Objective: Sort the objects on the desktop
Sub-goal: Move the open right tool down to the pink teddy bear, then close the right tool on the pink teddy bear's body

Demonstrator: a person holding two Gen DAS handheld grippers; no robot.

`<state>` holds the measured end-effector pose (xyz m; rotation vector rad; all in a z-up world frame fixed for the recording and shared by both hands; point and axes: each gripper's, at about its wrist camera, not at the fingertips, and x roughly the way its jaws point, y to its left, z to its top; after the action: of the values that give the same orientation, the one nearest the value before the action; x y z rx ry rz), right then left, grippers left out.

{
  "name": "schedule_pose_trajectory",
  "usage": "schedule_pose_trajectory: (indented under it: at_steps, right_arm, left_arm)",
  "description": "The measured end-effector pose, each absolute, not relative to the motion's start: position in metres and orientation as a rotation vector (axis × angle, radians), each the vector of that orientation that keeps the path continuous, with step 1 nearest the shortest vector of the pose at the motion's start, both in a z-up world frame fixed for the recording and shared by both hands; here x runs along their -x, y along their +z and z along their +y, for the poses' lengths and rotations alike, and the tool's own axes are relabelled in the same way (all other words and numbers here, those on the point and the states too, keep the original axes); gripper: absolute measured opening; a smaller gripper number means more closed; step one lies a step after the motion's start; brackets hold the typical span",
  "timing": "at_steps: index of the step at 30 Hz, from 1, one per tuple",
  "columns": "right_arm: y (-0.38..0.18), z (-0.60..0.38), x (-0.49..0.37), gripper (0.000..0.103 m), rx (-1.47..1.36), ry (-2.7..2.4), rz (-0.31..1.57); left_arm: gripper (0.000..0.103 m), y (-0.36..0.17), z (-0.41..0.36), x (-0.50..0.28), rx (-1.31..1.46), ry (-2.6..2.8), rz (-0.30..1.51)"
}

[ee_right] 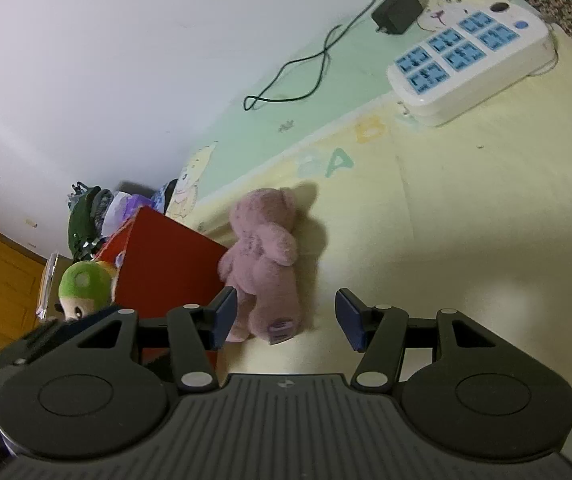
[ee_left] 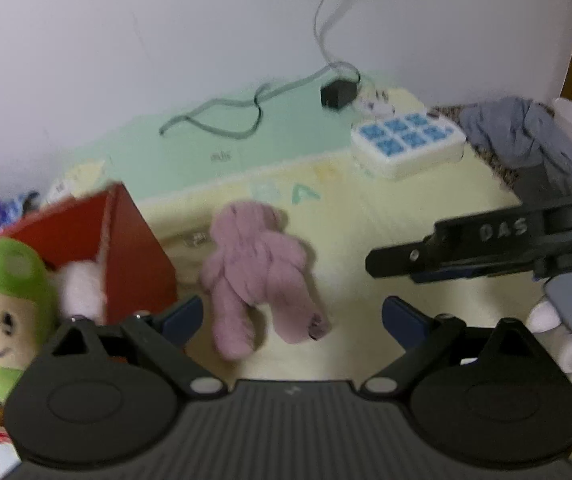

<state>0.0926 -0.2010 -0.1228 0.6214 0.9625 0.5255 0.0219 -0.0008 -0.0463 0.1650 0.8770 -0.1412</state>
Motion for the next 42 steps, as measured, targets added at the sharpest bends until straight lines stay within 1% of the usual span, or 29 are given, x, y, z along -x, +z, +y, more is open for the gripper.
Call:
schedule_pose_trajectory:
  at_steps: [12,21,23,25,26,27,33,38,42]
  right_arm:
    - [-0.146,-0.186,-0.119,0.059,-0.611,0.595,1.051]
    - [-0.163,-0.145,-0.143,0.059,-0.551,0.681,1.114]
    - [-0.165,-0.140,-0.144,0.056,-0.548,0.696,1.116]
    - [-0.166,-0.139,-0.146,0.049,-0.544,0.711,1.116]
    - [-0.168,-0.138,-0.146,0.036,-0.546,0.716,1.123]
    - [-0.170,-0.138,-0.147,0.032,-0.551,0.724,1.137]
    - [-0.167,-0.158,-0.139,0.027,-0.572,0.728,1.124]
    - [-0.163,-0.175,-0.122,0.027,-0.545,0.718,1.128]
    - [-0.161,-0.186,-0.103,0.027,-0.526,0.714,1.150]
  left_arm:
    - [0.098,-0.094,0.009,-0.039,-0.101,-0.090,0.966]
    - [0.097,-0.100,0.014,-0.046,-0.071,-0.111,0.973]
    - [0.097,-0.101,0.015,-0.047,-0.065,-0.118,0.979]
    - [0.097,-0.100,0.017,-0.046,-0.053,-0.131,0.983]
    - [0.098,-0.100,0.016,-0.045,-0.051,-0.134,0.982]
    - [0.098,-0.099,0.016,-0.044,-0.053,-0.140,0.979]
    - [0.098,-0.092,0.015,-0.033,-0.031,-0.209,0.990]
    - [0.098,-0.086,0.013,-0.017,-0.032,-0.251,0.989]
    - [0.098,-0.084,0.018,-0.008,0.017,-0.284,1.003]
